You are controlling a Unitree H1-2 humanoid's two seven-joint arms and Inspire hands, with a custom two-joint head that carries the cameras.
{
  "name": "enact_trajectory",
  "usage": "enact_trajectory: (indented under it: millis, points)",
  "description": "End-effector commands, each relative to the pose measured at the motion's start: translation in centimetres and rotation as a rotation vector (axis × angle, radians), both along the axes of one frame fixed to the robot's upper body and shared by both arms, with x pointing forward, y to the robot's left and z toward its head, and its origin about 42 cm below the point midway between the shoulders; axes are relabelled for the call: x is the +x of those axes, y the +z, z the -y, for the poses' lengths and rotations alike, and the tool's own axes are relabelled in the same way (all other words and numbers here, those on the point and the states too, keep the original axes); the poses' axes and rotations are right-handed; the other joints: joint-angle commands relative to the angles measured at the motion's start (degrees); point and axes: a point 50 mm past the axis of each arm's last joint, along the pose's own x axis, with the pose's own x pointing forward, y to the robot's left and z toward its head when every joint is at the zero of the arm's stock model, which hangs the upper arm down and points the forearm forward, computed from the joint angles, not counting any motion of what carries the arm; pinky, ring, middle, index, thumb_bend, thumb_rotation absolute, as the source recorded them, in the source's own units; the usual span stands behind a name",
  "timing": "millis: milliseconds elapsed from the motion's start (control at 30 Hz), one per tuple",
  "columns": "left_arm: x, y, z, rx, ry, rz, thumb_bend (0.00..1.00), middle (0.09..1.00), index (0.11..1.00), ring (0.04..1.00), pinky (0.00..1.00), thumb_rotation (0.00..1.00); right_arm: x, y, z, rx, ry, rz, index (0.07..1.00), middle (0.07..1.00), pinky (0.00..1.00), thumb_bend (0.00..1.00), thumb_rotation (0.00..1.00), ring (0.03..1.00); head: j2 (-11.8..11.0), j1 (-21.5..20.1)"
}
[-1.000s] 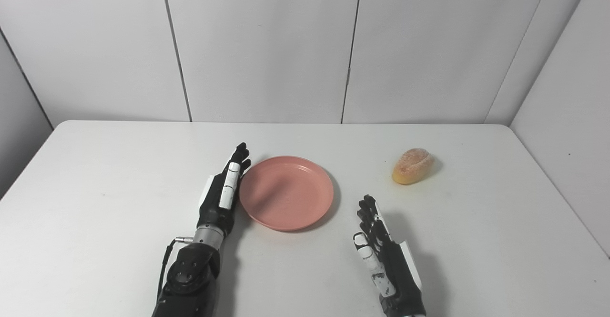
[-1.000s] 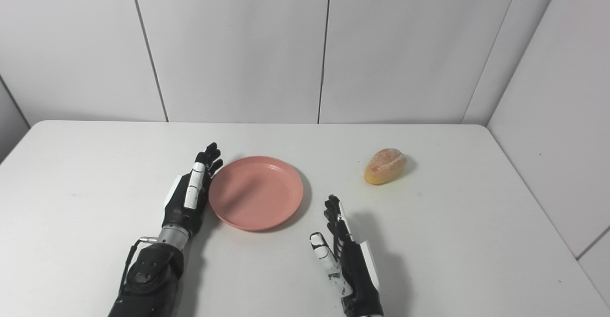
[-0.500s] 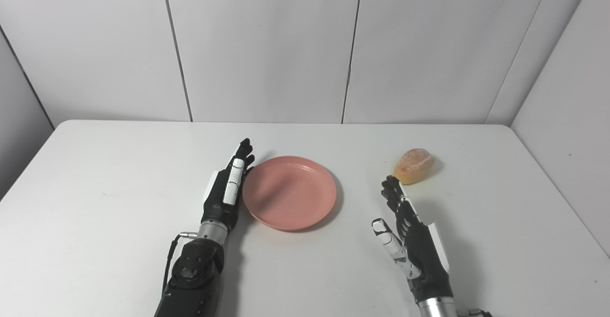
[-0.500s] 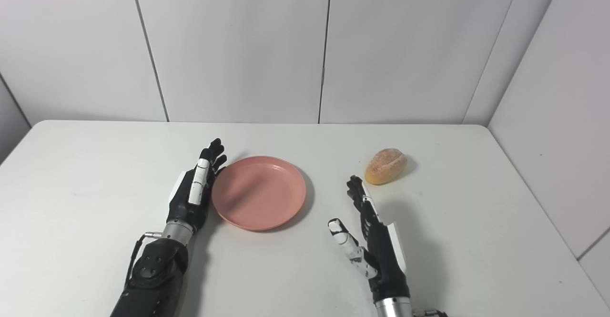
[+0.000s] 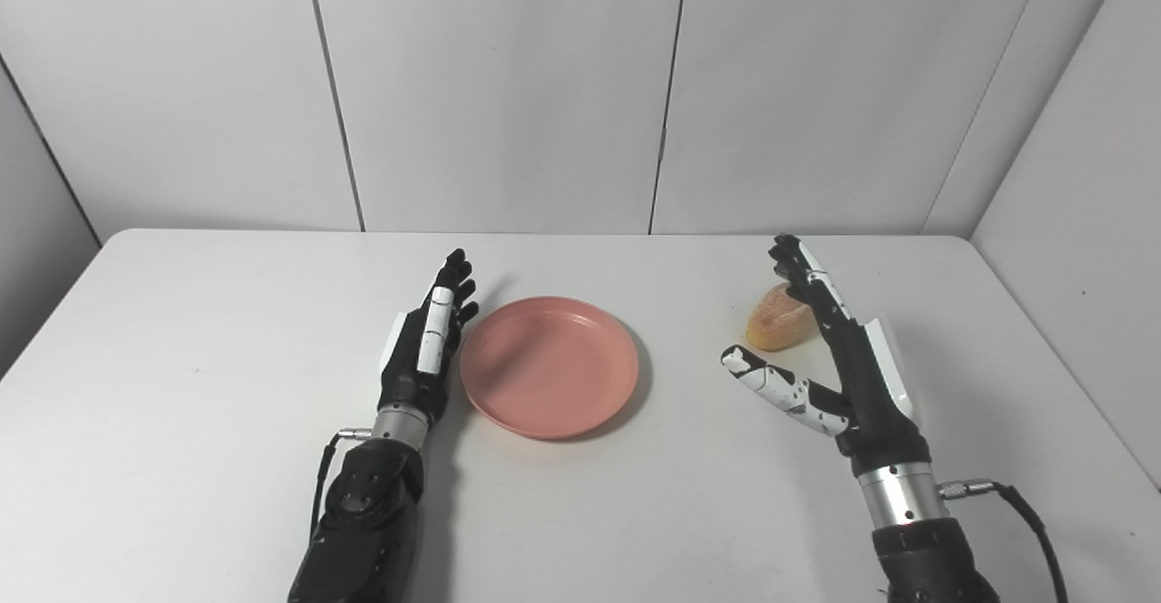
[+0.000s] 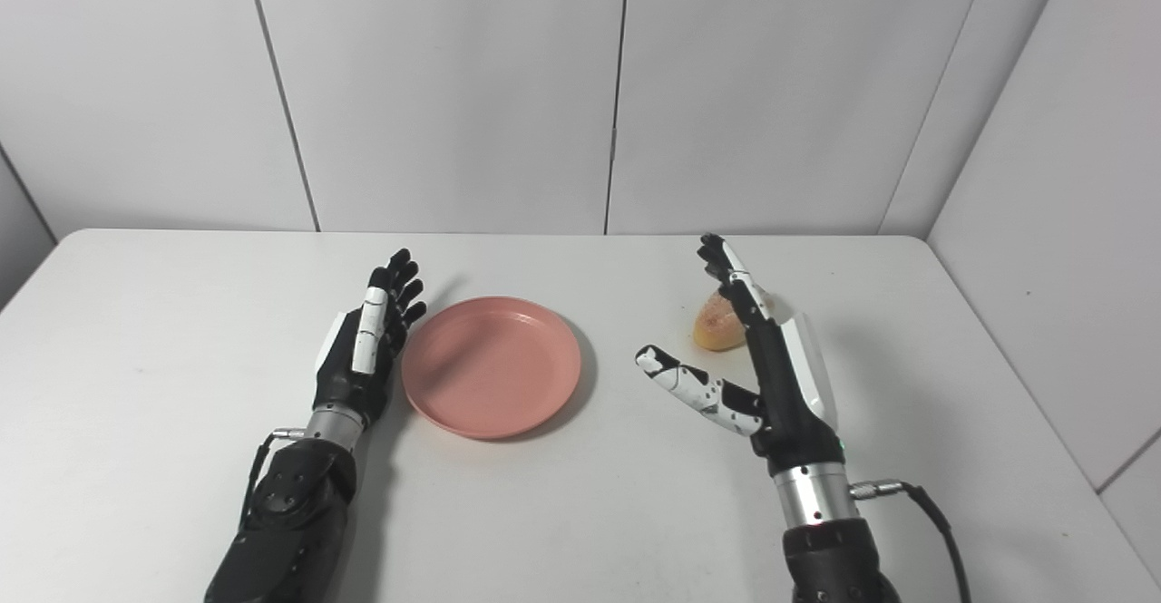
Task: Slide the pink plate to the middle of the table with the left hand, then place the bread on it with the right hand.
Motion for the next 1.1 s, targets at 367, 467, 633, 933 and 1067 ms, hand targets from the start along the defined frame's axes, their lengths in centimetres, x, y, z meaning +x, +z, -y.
enact_trajectory:
  millis: [367,467,633,933,1067]
  points:
    - [0.7,0.8,-0.5,0.013,-0.003,0.044,0.72,0.975,0.946,0.973,0.95,1.0,6.0,3.9,3.6,-0.208,-0.1,-0.022,0.927,0.947,0.9,0.71,0.53,0.949,0.0,0.1]
    - [0.6,0.8,-0.4,0.015,-0.005,0.045,0.72,0.974,0.945,0.972,0.95,1.0,7.4,4.3,4.1,-0.249,-0.115,-0.038,0.925,0.946,0.89,0.72,0.53,0.951,0.1,0.0]
    - [0.5,0.8,-0.4,0.014,-0.008,0.044,0.73,0.977,0.946,0.973,0.95,1.0,9.5,4.5,4.7,-0.298,-0.134,-0.051,0.92,0.939,0.86,0.74,0.53,0.943,0.2,0.1]
    - [0.3,0.7,-0.2,0.019,-0.014,0.046,0.72,0.978,0.95,0.973,0.95,1.0,13.8,4.0,5.9,-0.466,-0.188,-0.119,0.917,0.916,0.87,0.75,0.56,0.919,0.4,0.3]
    - [0.3,0.7,-0.2,0.015,-0.018,0.047,0.73,0.981,0.953,0.976,0.96,1.0,15.1,3.7,6.2,-0.496,-0.197,-0.132,0.915,0.913,0.88,0.76,0.56,0.912,0.5,0.7]
